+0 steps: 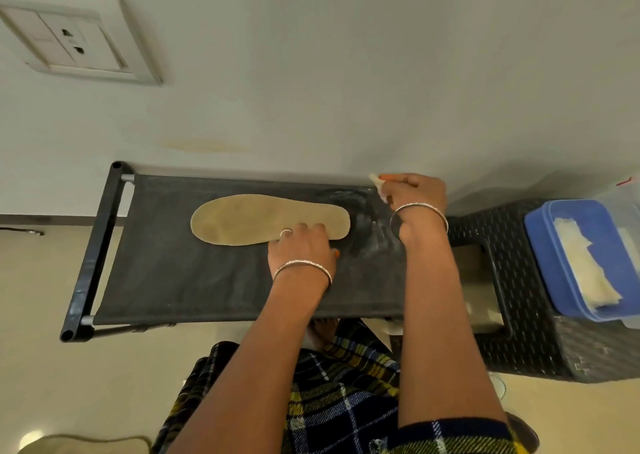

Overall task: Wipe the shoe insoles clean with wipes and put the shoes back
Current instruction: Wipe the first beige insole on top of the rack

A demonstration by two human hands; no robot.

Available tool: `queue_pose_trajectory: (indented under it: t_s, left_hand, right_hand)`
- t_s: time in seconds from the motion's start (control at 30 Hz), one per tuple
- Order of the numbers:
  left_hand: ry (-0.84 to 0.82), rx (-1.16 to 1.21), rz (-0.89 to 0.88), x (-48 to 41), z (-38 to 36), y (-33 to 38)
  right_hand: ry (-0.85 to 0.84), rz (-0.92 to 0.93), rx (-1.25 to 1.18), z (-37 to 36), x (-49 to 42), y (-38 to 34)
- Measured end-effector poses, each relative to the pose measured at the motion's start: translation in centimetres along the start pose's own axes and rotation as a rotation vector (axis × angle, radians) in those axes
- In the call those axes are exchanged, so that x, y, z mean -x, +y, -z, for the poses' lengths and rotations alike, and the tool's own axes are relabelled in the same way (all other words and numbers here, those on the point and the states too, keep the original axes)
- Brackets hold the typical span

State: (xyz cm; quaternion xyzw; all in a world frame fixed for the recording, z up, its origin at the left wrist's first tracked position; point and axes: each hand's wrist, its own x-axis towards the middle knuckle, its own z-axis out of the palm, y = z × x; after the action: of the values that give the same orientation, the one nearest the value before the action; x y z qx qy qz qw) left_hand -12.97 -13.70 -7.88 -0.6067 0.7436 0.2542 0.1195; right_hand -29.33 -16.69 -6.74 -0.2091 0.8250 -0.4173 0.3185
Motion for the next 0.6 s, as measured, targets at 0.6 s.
queue_pose_trajectory:
  t_s: [0.6]
  left_hand:
    - [0.313, -0.092, -0.063, -2.8, -4.1, 4.6]
  right_hand:
    - [-0.276, -0.451, -0.866, 0.3, 1.0, -1.7]
